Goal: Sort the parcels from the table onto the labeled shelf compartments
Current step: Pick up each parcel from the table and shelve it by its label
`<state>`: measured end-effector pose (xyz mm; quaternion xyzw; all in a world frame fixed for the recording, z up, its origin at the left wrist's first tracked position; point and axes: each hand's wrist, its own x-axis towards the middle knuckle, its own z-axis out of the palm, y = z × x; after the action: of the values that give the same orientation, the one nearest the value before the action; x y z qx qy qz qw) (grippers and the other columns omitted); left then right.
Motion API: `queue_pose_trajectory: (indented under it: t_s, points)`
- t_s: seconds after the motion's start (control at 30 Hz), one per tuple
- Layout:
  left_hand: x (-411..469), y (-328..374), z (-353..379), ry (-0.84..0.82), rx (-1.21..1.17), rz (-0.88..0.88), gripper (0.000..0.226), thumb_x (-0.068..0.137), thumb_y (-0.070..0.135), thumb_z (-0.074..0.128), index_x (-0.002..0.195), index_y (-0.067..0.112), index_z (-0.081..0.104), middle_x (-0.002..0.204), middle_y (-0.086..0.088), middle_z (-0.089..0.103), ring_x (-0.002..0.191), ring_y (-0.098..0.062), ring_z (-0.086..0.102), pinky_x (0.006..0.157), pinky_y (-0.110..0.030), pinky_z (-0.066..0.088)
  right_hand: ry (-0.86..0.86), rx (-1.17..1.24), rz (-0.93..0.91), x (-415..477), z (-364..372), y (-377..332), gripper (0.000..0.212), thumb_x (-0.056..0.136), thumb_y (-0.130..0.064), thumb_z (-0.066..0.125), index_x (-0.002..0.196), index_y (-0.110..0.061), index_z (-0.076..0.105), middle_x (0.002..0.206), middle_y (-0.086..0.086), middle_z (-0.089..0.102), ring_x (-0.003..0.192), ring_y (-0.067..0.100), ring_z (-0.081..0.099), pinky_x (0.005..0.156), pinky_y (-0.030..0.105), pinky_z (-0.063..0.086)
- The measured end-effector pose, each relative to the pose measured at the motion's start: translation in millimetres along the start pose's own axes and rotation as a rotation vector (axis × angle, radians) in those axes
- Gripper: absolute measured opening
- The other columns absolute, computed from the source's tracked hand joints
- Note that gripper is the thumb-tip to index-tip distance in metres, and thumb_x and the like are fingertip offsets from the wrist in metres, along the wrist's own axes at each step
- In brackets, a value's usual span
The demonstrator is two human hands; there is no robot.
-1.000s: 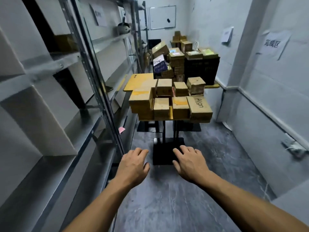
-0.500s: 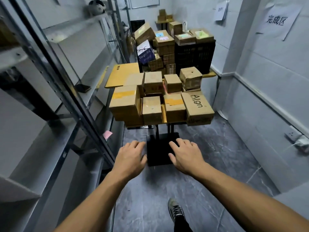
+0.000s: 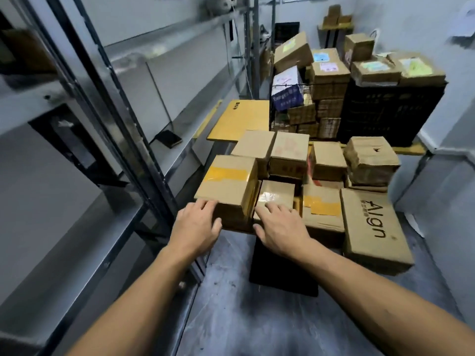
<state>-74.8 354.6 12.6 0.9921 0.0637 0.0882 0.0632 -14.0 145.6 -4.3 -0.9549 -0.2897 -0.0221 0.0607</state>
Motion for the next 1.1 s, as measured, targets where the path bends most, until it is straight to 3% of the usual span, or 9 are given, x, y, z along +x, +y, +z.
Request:
queue_pose_trajectory:
  t_s: [0.23,0.53,0.6,0.73,0.87,1.1]
  points:
    - [56.6,-33.4,0.7,-0.006,0.001,-0.071,0.048,0.095,0.039,0.047,0.14,0.025,0.045,0.134,0.0,0.052,0.117,-0.023,0.05,0.1,-0.04,0.039,-0.027,0.008,-0.068,62.8,4.3,-3.0,0.048,0.098,-0.05,0.041,0.139,-0.023,0.045,0.13,0.008,0.054,0.115,0.033,0.056,0.089,0.044,0.049]
    - [101.1,-63.7,32.7,-0.15,-0.127,-0.095,0.041,0.098,0.043,0.041,0.135,0.026,0.046,0.133,0.001,0.051,0.116,-0.022,0.049,0.099,-0.04,0.04,0.027,0.057,0.053,105.5,20.4,-13.7,0.036,0.096,-0.048,0.041,0.12,-0.023,0.051,0.108,0.006,0.057,0.094,0.033,0.061,0.072,0.043,0.053]
    - [103.4,-68.1,41.2,-0.16,-0.208,-0.116,0.043,0.099,0.044,0.041,0.138,0.025,0.044,0.135,-0.001,0.05,0.118,-0.022,0.049,0.101,-0.041,0.041,0.028,0.093,0.125,107.9,24.9,-14.4,0.037,0.095,-0.048,0.042,0.121,-0.024,0.052,0.109,0.007,0.056,0.096,0.033,0.06,0.075,0.043,0.053]
    - [101.0,-68.7,53.2,-0.162,-0.422,-0.16,0.048,0.098,0.041,0.046,0.142,0.023,0.041,0.138,-0.003,0.047,0.122,-0.022,0.048,0.104,-0.041,0.04,-0.04,0.329,0.257,105.2,32.5,-15.3,0.04,0.099,-0.047,0.042,0.135,-0.029,0.044,0.119,0.007,0.055,0.11,0.032,0.056,0.09,0.044,0.05]
    - [89.1,-59.9,55.1,-0.058,-0.525,-0.179,0.052,0.09,0.045,0.049,0.138,0.024,0.047,0.133,0.002,0.049,0.121,-0.018,0.049,0.104,-0.038,0.041,-0.021,0.573,0.311,100.6,34.1,-16.7,0.045,0.101,-0.043,0.048,0.142,-0.025,0.045,0.131,0.007,0.057,0.12,0.028,0.054,0.101,0.039,0.044]
    - [68.9,-19.0,32.8,0.148,-0.716,-0.156,0.049,0.084,0.044,0.056,0.13,0.028,0.055,0.123,0.012,0.044,0.111,-0.005,0.049,0.096,-0.023,0.038,0.105,0.901,0.435,77.8,20.7,-6.5,0.044,0.098,-0.046,0.057,0.136,-0.024,0.055,0.128,-0.002,0.06,0.119,0.015,0.053,0.095,0.025,0.038]
